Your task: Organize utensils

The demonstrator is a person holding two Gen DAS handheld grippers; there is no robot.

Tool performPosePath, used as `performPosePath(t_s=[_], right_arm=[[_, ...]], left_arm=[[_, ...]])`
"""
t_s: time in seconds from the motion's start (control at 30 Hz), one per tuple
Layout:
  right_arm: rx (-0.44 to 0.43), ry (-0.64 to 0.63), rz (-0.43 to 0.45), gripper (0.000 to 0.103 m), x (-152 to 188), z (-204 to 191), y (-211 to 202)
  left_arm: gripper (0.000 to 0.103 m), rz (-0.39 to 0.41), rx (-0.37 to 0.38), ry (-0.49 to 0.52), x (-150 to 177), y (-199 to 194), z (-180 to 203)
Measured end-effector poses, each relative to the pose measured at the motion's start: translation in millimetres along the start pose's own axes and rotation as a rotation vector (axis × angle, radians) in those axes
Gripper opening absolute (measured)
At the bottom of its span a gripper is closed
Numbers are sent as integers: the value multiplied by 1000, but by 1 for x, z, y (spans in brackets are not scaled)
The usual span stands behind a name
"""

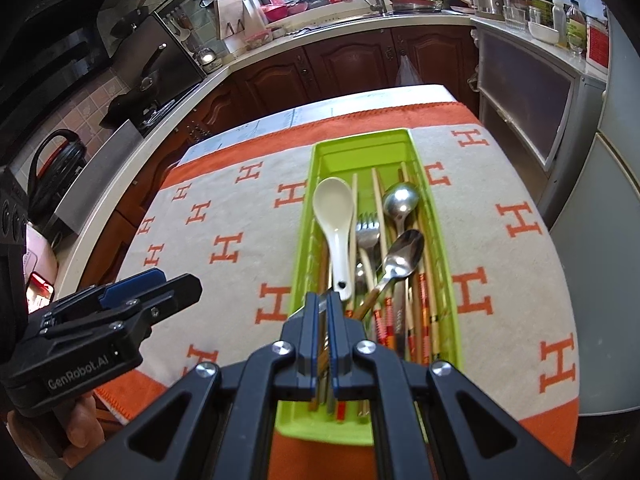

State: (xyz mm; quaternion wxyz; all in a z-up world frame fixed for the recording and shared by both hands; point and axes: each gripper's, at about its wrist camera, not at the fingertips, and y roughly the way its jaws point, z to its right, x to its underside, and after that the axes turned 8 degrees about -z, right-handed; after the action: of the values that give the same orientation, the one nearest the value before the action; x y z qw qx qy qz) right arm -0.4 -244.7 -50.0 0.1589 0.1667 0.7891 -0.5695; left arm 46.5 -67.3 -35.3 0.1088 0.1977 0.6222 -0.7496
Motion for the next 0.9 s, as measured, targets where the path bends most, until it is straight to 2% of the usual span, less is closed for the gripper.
performPosePath(t_s=[0.2, 0.27, 0.33, 0.63, 0.73, 0.9], right_arm=[[-39, -2, -14, 5, 15, -16, -10], [-41, -11, -7, 11, 20, -23, -16], [-49, -10, 5, 24, 23, -27, -23], [-94, -14, 49, 33, 22, -48, -53], [-80, -34, 71, 39, 24, -59, -57], [-66, -73, 71, 39, 26, -70, -55]], left_arm=[[68, 21, -58, -19, 21, -25, -12], [73, 22, -73, -23, 27, -33, -16], [80, 40, -103, -28, 32, -44, -19], [83, 89, -213, -60, 36, -86, -27], [84, 106, -253, -81, 40, -95, -28], [84, 98, -275, -94, 46, -96, -32]])
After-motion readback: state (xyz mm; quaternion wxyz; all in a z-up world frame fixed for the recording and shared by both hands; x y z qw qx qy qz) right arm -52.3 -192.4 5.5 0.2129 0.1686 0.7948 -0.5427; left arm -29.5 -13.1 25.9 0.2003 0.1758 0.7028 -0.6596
